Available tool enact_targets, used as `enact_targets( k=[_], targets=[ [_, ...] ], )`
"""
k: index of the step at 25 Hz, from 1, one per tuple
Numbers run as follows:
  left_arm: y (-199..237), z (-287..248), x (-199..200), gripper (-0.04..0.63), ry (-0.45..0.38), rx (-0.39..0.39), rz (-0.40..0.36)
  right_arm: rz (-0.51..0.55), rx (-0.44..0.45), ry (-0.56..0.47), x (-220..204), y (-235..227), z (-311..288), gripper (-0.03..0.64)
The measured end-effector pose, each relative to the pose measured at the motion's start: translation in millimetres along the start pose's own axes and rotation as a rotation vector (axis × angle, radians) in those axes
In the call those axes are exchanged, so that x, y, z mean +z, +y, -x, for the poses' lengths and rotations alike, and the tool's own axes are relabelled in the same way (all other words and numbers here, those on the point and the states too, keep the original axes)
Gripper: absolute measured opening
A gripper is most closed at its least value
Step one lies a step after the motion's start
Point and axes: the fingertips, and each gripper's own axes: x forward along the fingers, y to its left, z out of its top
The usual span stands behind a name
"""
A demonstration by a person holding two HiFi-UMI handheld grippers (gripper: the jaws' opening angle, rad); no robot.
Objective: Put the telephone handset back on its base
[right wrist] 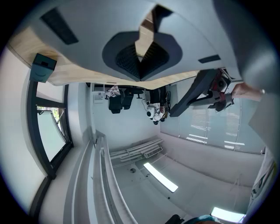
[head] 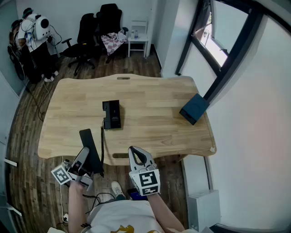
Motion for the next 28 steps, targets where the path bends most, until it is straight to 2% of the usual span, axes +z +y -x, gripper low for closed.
enact_targets(
  k=[7, 17, 28],
  targets=[
    [1.7, 0.9, -3.9, 0.075, -0.003, 0.02, -0.008, -0.001, 0.01, -0.01, 4.6, -4.6, 2.8, 0.005],
    [9.8, 1.9, -10.7, 0.075, 0.006, 0.047, 0.001, -0.053, 0.003, -0.048, 1.2, -15.1, 11.7, 0.006],
    [27.7, -23.8, -16.9, 0.075, 0.045, 0.056, 0.029, -0.096, -0.047, -0.044, -6.4, -50.7, 15.2, 0.006]
  ],
)
